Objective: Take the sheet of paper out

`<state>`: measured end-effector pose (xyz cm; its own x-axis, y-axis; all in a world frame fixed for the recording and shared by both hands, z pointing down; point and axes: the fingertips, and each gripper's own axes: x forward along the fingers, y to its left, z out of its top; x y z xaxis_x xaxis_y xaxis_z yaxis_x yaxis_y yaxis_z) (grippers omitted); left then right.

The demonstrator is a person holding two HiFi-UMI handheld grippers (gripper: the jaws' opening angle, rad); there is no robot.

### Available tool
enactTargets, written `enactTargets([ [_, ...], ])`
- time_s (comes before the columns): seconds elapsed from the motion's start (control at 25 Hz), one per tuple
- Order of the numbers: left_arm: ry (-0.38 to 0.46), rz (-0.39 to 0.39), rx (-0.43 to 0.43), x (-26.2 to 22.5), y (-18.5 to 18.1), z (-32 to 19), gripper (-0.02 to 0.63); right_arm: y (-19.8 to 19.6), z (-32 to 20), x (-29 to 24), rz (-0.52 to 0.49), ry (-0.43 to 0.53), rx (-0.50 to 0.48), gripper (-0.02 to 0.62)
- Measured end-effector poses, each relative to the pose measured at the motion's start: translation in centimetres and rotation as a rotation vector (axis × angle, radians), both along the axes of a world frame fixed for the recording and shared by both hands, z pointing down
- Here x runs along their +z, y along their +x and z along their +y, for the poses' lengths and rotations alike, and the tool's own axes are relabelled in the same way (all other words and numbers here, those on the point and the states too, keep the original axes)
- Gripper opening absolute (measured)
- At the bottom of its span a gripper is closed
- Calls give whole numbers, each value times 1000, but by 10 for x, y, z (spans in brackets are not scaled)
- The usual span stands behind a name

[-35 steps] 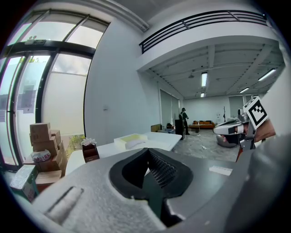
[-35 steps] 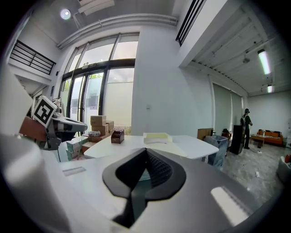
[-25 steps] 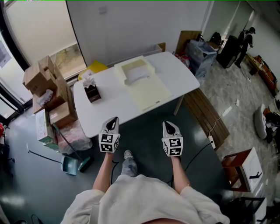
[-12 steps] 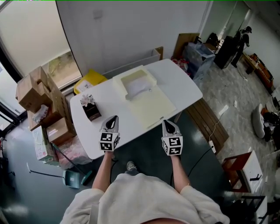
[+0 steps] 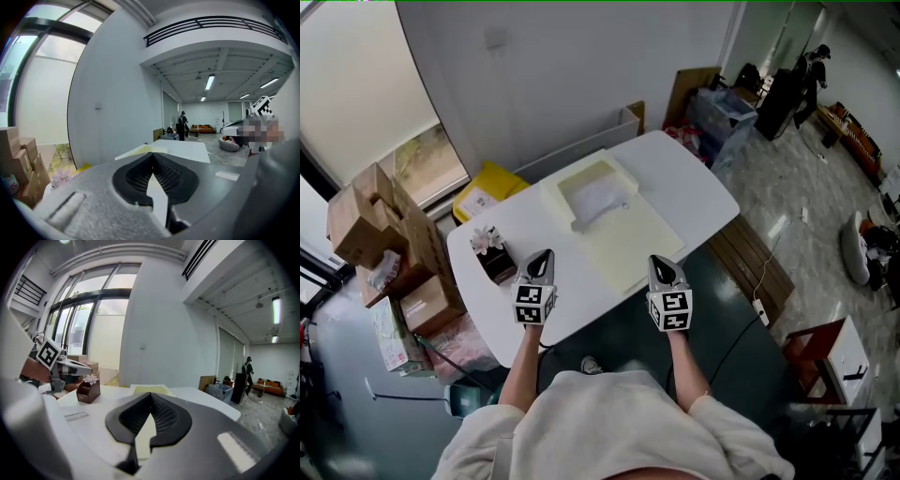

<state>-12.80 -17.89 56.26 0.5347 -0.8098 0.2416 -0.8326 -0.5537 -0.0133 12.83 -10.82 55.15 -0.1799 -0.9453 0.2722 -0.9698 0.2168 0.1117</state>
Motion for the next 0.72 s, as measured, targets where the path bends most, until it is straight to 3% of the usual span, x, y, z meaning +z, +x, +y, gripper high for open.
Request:
enactTargets([
  [0.4,-39,-6,-16,19,0,-23,5,-1,-29,18,-14,-28,-15,0],
  [0.72,-52,-20,-80,23,-4,-64,5,-1,-90,24,-33,-31,-71,1],
])
